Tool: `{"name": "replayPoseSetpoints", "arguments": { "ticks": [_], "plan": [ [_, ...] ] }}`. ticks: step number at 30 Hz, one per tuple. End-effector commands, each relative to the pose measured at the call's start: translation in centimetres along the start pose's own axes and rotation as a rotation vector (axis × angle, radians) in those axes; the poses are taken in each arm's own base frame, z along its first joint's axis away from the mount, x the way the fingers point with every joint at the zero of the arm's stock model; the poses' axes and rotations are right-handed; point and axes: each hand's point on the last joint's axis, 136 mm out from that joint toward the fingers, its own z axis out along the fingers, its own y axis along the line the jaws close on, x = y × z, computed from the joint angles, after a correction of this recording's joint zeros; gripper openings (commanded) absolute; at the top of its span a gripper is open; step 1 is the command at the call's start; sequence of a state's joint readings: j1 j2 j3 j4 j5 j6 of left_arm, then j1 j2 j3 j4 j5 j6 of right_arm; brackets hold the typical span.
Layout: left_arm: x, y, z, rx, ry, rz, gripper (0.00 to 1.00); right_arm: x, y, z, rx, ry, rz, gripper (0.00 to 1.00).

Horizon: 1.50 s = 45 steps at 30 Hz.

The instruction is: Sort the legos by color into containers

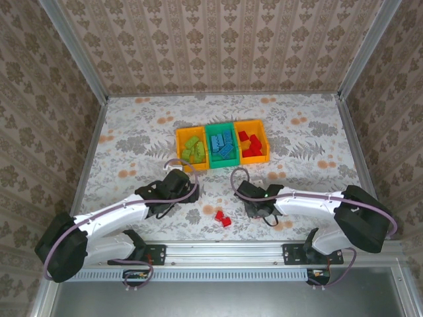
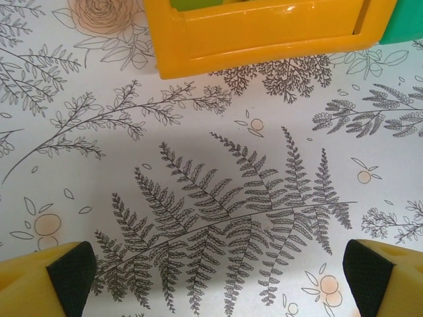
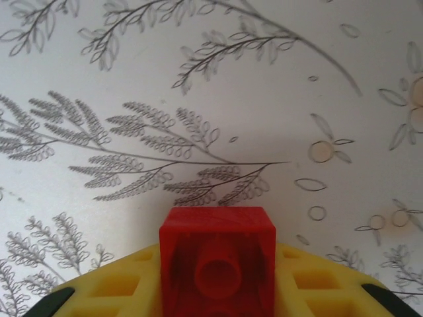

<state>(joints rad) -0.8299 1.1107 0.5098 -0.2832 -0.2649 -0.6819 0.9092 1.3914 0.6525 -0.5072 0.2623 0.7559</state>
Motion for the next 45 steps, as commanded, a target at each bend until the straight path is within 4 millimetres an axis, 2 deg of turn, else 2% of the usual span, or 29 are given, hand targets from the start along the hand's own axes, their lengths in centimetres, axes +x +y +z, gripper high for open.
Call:
{"name": "replayPoseSetpoints", "arguments": {
  "ticks": [1,5,8,13,17,21,24,26,27,29,34,37,40,45],
  "plan": [
    [0.1,-0.1,-0.2,0.018,0.0,-0.004,1.0,-3.1,-0.1,-2.0,-0.047,-0.082,0.037,0.34],
    [0.1,-0.4,-0.2,0.027,0.001,0.007,1.0,-7.8,-0.9,-4.6,-0.126,-0.198,0.101,0.34],
    [0.1,-0.7,-0.2,0.04,0.002,0.012,1.0,-12.4,-2.2,-6.7,-0.167,-0.303,0.165,0.35],
    [0.4,-1.9,0.1,0.088,0.014,0.028,1.0,-19.1,-4.2,-7.8,-0.083,-0.356,0.145,0.35],
    [0.8,-3.4,0.1,0.129,0.025,0.082,1.0,-23.4,-4.4,-5.5,-0.044,-0.323,0.131,0.36],
    [1.2,-4.8,-0.3,0.171,0.035,0.13,1.0,-26.2,-5.1,-2.7,-0.018,-0.275,0.154,0.37],
    [1.7,-5.7,-0.5,0.207,0.052,0.141,1.0,-27.2,-5.7,-0.9,0.024,-0.25,0.164,0.44],
    [2.1,-6.1,-0.6,0.222,0.059,0.153,1.0,-27.6,-6.0,-0.2,0.039,-0.242,0.17,0.49],
    [2.3,-6.1,-0.6,0.22,0.06,0.159,1.0,-27.6,-6.0,0.1,0.036,-0.237,0.17,0.55],
    [2.5,-6.1,-0.5,0.216,0.06,0.168,1.0,-27.8,-5.6,-0.1,0.013,-0.241,0.17,0.62],
    [2.5,-6.8,-0.7,0.25,0.053,0.2,1.0,-27.3,-4.5,-2.7,-0.062,-0.299,0.143,0.72],
    [2.2,-6.4,-0.6,0.215,0.04,0.209,1.0,-25.7,-3.0,-5.0,-0.121,-0.342,0.072,0.77],
    [2.0,-5.1,-0.5,0.144,0.029,0.188,1.0,-22.0,-1.4,-6.5,-0.149,-0.352,0.0,0.79],
    [2.0,-3.5,-0.1,0.075,0.019,0.147,1.0,-12.3,2.0,-6.5,-0.236,-0.27,0.003,0.82]
  ]
}}
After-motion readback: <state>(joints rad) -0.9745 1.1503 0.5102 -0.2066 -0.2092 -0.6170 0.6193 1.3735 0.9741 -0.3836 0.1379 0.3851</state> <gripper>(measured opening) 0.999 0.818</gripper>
